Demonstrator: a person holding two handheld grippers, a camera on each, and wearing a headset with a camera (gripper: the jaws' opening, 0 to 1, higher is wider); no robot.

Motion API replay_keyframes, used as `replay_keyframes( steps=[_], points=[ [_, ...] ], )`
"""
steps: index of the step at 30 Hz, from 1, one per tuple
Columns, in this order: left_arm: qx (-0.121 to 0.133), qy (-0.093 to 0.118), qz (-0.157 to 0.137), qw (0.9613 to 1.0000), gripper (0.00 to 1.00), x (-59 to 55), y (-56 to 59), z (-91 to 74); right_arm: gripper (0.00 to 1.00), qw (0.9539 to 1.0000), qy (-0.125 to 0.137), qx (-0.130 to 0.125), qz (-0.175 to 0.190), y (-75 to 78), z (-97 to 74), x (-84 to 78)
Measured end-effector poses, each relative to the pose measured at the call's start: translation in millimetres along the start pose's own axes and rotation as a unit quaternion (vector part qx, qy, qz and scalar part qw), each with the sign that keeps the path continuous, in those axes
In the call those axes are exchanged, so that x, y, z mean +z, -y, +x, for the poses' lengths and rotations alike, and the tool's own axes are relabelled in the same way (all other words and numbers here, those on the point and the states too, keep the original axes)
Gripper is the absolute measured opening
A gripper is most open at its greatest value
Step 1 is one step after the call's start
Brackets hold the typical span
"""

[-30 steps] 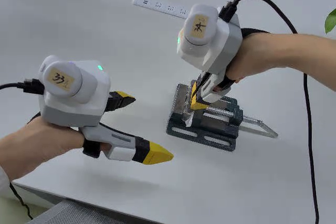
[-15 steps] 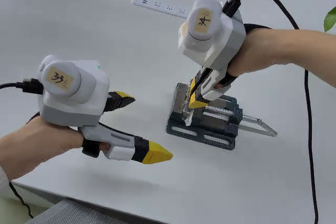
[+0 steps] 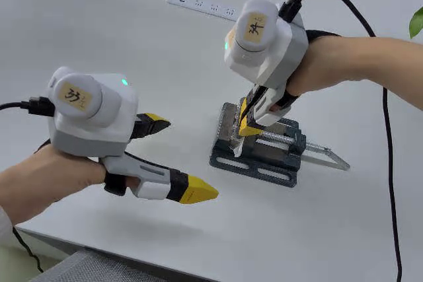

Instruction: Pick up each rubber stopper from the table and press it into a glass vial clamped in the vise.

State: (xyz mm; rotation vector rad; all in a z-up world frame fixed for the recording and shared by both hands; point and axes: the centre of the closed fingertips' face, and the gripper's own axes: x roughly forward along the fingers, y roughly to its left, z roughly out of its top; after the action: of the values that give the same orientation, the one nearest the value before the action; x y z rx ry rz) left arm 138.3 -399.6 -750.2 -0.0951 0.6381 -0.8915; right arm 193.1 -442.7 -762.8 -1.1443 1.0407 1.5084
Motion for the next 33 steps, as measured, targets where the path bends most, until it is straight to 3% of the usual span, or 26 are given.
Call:
replay_keyframes(
  steps=[21, 33],
  points=[
    [-0.002, 0.004, -0.003, 1.0000, 0.94, 1.9, 1.8, 0.9, 0.03, 0.9997, -0.005, -0.016, -0.015, 0.2, 0.0, -0.4],
    [-0.003, 0.003, -0.005, 1.0000, 0.93, 0.6, 1.6, 1.3, 0.02, 0.9999, -0.005, -0.005, -0.010, 0.8, 0.7, -0.3]
  ],
)
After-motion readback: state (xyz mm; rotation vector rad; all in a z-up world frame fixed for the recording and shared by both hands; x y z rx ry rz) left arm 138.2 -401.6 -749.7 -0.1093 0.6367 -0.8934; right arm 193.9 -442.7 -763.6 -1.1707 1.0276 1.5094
